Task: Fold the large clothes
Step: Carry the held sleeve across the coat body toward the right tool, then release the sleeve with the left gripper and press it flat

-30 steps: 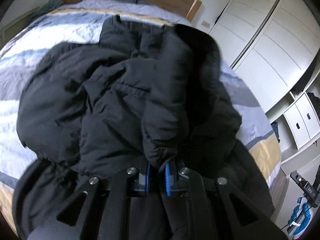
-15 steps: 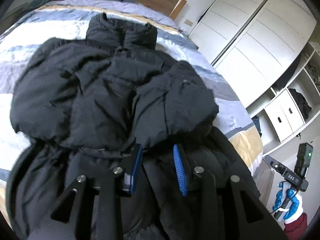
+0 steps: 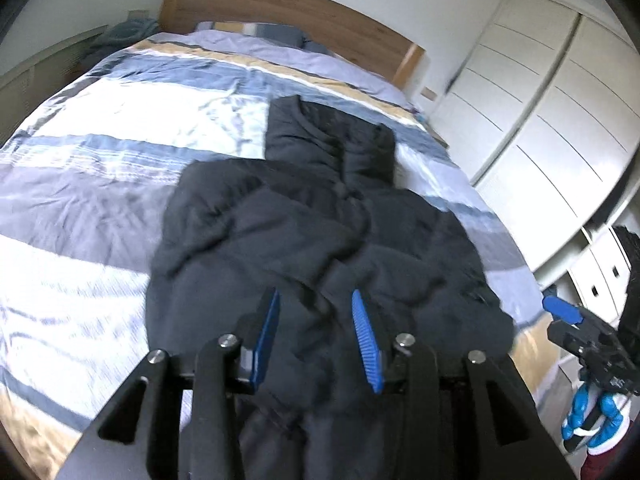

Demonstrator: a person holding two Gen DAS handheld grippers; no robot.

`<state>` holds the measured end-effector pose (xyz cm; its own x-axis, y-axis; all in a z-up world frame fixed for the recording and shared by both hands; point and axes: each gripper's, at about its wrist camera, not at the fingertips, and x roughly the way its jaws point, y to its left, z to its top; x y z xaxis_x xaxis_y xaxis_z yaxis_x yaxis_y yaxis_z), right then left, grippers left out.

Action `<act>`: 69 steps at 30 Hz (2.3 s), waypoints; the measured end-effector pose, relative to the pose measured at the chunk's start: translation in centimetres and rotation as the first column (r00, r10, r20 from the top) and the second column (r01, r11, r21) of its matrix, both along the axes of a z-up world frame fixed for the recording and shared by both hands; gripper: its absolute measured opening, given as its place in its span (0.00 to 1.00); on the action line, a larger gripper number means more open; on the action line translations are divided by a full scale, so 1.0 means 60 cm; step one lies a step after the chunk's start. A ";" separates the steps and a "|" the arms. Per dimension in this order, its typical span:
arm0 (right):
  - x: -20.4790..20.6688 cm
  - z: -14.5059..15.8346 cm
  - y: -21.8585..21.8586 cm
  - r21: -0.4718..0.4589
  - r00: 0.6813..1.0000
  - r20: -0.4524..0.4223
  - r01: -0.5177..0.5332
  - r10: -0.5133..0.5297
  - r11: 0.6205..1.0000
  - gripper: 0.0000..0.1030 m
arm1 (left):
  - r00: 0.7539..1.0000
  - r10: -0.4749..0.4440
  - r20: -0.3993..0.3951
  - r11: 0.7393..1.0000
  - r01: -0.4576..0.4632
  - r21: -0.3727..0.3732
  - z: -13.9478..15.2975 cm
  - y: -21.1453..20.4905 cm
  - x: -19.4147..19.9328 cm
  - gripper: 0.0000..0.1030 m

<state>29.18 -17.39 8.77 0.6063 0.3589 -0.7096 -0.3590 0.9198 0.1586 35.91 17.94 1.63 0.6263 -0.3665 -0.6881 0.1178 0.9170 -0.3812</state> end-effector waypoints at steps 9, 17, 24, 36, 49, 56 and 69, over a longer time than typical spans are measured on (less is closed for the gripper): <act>0.138 -0.099 0.133 -0.092 0.993 -0.068 -0.104 0.098 0.990 0.72 | 0.997 -0.002 -0.077 1.000 0.004 0.019 -0.080 0.004 0.097 0.35; 0.084 -0.208 0.120 -0.034 0.967 -0.218 -0.145 0.134 0.989 0.73 | 0.991 -0.069 -0.112 0.996 0.074 0.041 -0.156 -0.024 0.058 0.40; 0.035 -0.200 0.121 -0.060 0.968 -0.199 -0.170 0.155 0.984 0.71 | 0.990 -0.078 -0.115 0.994 0.086 0.064 -0.136 -0.019 0.027 0.40; 0.028 -0.178 0.021 -0.174 0.988 -0.148 -0.063 0.037 0.983 0.71 | 0.985 -0.127 -0.113 0.977 0.144 0.158 -0.124 -0.105 -0.026 0.40; -0.007 -0.178 0.008 -0.148 0.989 -0.141 -0.061 0.040 0.987 0.71 | 0.998 -0.029 -0.058 0.960 0.044 0.277 -0.106 -0.145 -0.105 0.40; -0.016 -0.195 -0.017 -0.188 0.986 -0.164 -0.024 -0.007 0.982 0.71 | 0.998 -0.016 -0.058 0.959 0.032 0.283 -0.104 -0.158 -0.135 0.40; -0.065 -0.176 -0.063 -0.174 0.987 -0.152 0.029 -0.056 0.984 0.71 | 0.997 -0.032 -0.066 0.954 0.050 0.297 -0.088 -0.176 -0.179 0.40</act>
